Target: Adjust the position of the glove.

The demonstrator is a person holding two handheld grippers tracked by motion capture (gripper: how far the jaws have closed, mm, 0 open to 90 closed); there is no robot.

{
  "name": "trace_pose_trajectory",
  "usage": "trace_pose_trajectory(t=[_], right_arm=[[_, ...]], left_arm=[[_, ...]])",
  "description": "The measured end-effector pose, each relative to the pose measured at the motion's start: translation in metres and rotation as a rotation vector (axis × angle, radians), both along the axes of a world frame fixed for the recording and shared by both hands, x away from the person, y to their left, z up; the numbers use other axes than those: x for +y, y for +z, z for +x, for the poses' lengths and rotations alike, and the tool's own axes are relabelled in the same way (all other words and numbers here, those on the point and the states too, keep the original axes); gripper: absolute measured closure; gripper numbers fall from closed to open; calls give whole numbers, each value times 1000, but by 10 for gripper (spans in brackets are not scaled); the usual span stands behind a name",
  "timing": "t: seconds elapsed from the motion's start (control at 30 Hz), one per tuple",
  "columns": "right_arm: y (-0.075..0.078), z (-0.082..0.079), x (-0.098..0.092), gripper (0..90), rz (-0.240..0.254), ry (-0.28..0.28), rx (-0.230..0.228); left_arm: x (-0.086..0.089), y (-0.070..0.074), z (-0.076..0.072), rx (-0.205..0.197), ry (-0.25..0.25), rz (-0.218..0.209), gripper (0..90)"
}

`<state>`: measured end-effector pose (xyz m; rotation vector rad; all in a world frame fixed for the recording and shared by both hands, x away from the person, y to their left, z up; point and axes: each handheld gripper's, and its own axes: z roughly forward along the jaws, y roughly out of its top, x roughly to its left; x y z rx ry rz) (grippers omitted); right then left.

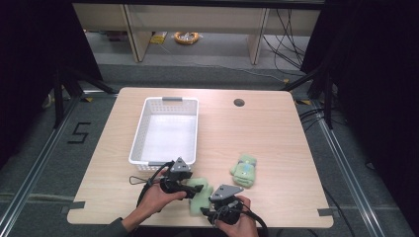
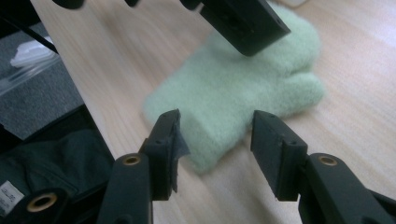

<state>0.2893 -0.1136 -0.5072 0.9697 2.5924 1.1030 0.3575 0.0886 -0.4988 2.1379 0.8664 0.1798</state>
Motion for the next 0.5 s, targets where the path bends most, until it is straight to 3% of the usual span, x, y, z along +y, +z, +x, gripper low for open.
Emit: trace_pose_trajectory(t=[0.1,0.13,0.17,0.2,0.3,0.33,0.37,0.5], right_arm=[[-1,2,-2,581,-12,3,44],[-2,4,-3,603,-16,21,18],[-1,2,-3,614,-1,-5,52],[-1,2,-4,625,-5,-2,57],[-2,5,-6,712,14,-2,52],[-2,7,-8,743,-2,14,51],[-3,7,-8,769,22,4,52],[-1,10,-12,804,14,19,64]], left_arm=[[1,0,0,7,-4,-1,396],[3,0,0,2,-12,15,420],[5,0,0,4,-17,20,444],[6,0,0,14,-8,23,463],[9,-1,-3,-1,-18,48,561],[10,-2,-4,-3,-15,46,589],[12,-1,-4,-13,-24,60,632],[17,1,-6,-5,-44,44,760]])
